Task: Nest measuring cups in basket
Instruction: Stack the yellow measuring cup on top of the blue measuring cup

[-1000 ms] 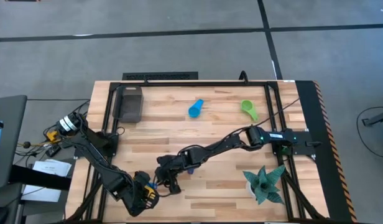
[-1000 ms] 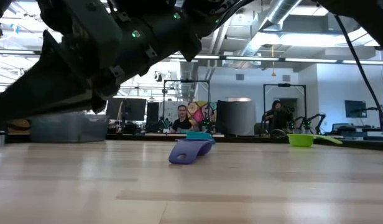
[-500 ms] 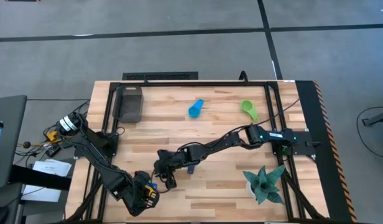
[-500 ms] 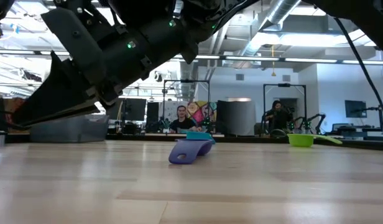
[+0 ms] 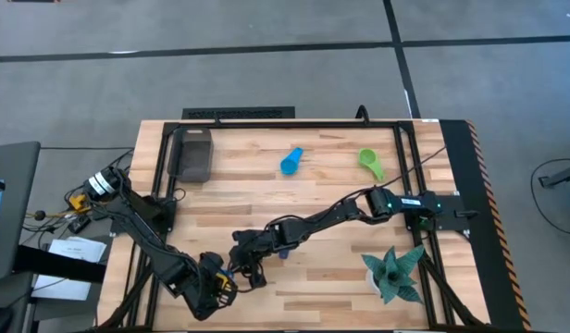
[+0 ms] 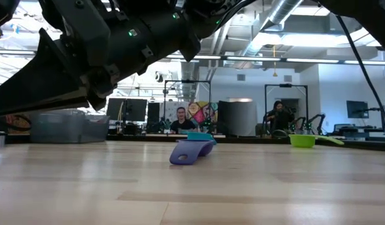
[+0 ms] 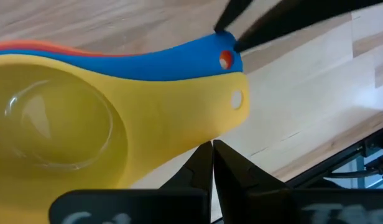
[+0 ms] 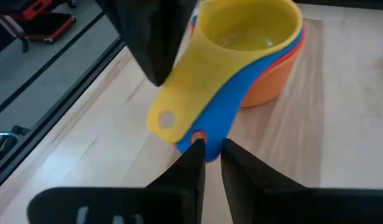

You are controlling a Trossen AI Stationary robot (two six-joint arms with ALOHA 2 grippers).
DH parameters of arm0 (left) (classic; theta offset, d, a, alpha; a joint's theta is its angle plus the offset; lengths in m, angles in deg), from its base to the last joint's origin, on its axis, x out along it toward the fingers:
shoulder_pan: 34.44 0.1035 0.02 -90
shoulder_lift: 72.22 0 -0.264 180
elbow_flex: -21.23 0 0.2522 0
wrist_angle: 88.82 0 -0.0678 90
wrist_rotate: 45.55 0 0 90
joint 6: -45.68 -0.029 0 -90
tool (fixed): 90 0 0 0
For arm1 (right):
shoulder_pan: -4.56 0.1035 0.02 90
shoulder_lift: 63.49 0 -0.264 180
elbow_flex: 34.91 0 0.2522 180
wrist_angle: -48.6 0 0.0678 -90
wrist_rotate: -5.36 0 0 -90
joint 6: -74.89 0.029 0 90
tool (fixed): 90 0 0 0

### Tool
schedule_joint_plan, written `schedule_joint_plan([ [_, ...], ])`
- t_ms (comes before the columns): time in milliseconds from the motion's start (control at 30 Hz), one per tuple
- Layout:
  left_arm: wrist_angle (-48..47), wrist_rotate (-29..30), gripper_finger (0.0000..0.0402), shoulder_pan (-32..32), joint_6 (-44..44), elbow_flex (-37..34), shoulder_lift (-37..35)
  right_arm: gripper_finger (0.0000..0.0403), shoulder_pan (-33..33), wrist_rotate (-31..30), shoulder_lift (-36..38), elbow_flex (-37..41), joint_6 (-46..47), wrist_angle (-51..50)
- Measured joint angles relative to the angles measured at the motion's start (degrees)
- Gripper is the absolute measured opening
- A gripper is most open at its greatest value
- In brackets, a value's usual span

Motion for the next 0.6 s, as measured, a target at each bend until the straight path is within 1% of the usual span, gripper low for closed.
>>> schedule_joint_plan([
  [100,0.0,1.6,0.0,0.2,0.0,0.0,0.0,0.0075,0.0,2.1,0.0,0.0,0.0,-0.2],
  [200,0.0,3.3,0.0,0.2,0.9,0.0,0.0,0.0075,0.0,2.3,0.0,0.0,0.0,-1.1],
  [433,-0.4,3.4,0.0,0.1,0.8,1.1,0.0,0.0075,-0.6,2.1,0.0,0.0,0.6,-2.8],
  [600,-5.2,3.9,0.0,-0.5,0.8,4.5,0.0,0.0075,-2.0,2.0,0.0,0.0,5.9,-2.8],
])
